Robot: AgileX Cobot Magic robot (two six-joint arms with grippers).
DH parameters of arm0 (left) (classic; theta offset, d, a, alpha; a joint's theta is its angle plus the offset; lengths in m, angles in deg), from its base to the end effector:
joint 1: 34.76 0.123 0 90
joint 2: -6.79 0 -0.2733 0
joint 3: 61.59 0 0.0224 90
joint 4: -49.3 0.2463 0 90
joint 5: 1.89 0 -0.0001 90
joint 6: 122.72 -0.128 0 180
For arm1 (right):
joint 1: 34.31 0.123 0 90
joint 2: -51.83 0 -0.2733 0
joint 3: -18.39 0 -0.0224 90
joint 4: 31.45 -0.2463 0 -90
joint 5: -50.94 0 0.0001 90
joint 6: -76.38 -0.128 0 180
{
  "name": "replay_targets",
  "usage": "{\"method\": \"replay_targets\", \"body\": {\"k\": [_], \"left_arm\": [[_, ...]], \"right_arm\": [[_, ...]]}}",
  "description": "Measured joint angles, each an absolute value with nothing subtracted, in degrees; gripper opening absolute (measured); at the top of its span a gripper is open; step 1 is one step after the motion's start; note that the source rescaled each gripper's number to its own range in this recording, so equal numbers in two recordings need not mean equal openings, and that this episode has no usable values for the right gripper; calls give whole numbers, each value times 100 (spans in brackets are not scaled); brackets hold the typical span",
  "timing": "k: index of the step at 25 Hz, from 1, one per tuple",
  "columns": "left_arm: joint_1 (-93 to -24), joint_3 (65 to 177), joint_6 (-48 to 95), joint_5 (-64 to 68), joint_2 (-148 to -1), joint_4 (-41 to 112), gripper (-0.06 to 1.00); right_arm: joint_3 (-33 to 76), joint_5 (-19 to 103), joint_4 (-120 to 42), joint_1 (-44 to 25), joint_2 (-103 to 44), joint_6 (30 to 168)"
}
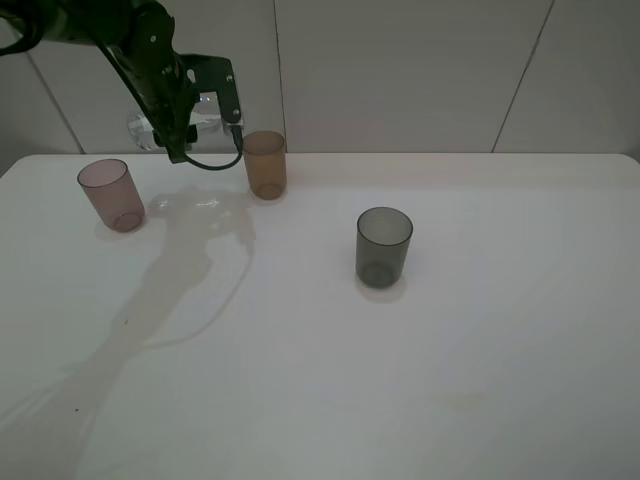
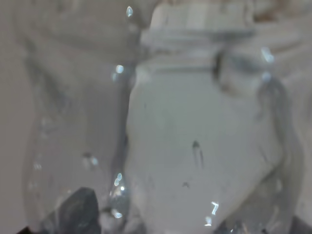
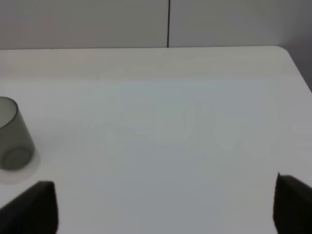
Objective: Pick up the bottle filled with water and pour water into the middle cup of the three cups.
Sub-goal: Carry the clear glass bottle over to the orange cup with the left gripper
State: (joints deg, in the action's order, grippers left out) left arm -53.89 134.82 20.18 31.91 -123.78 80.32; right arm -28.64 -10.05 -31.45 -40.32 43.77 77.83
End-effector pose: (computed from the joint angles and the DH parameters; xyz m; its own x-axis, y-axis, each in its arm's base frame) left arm 0.4690 -0.1238 0.1510 -0.2006 0.9782 -0.0530 0.7537 0.1886 0.6296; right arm 0.0333 -0.0035 0.2643 -0.4397 0.0208 -0.8979 0.0936 0.9953 -0.0227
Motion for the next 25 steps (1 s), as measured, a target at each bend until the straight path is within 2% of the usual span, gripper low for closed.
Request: {"method": "replay_targets", "body": {"k": [25], "left_arm": [[-5510,13482,1720,2784,-12546,9108,2]], "right_arm": [[-2864,-1005,-3145,-4032,4377,7783]]}}
